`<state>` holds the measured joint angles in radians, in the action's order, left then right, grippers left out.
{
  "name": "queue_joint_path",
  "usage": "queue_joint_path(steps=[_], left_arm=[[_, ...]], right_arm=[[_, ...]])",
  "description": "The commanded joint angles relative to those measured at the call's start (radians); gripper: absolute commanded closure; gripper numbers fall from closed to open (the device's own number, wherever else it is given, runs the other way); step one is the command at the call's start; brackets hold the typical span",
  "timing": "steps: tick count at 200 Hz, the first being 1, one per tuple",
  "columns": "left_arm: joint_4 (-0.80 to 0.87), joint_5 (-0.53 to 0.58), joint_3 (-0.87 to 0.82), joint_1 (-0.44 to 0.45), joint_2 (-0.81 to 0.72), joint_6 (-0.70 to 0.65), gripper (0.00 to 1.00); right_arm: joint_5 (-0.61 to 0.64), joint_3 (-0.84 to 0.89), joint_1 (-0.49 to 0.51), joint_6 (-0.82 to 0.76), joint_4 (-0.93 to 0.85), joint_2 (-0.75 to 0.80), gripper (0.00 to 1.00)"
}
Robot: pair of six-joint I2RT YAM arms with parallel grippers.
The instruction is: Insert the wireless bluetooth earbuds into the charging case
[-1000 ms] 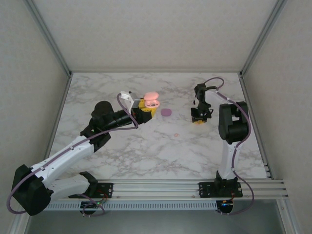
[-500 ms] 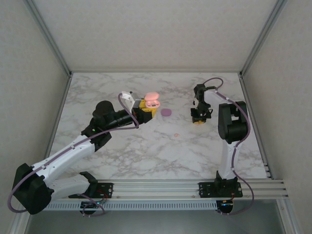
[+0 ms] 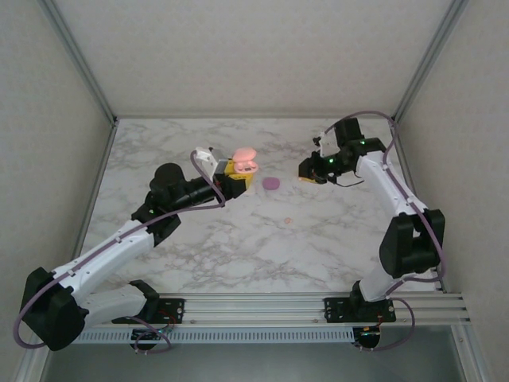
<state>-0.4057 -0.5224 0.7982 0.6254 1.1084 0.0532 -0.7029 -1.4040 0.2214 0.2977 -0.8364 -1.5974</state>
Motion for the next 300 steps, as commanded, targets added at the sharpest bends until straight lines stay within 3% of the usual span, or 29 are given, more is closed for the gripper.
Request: queue_joint_path(steps=[1,34,117,189,300], left_arm=[[-0.004,-0.028,0.001,-0.033,-0.031,-0.004,0.75],[-0.022,-0.034,-0.015,-0.053,-0.041,-0.001,0.75],[-0.027,-0.059,-0.004,-0.055,-0.032,-0.011,0.75],[-0.012,-0.054,0.009,-0.025,-0.015,-0.081,0.75],[-0.009,-0.016,0.030,0.006,0.004,-0.138,0.75]], right_arm=[[-0.384,0.032,0.008,0.141,0.106,0.040,0.82],[-0.557,0.032,0.026,0.232,0.188,0.091,0.82],[-0.621,-0.009,0.074,0.347,0.252,0.169,0.83],[-0.479,-0.044,0.137,0.469,0.371,0.230,0.83],[-0.127,-0.069,0.345,0.453,0.430,0.291,0.83]])
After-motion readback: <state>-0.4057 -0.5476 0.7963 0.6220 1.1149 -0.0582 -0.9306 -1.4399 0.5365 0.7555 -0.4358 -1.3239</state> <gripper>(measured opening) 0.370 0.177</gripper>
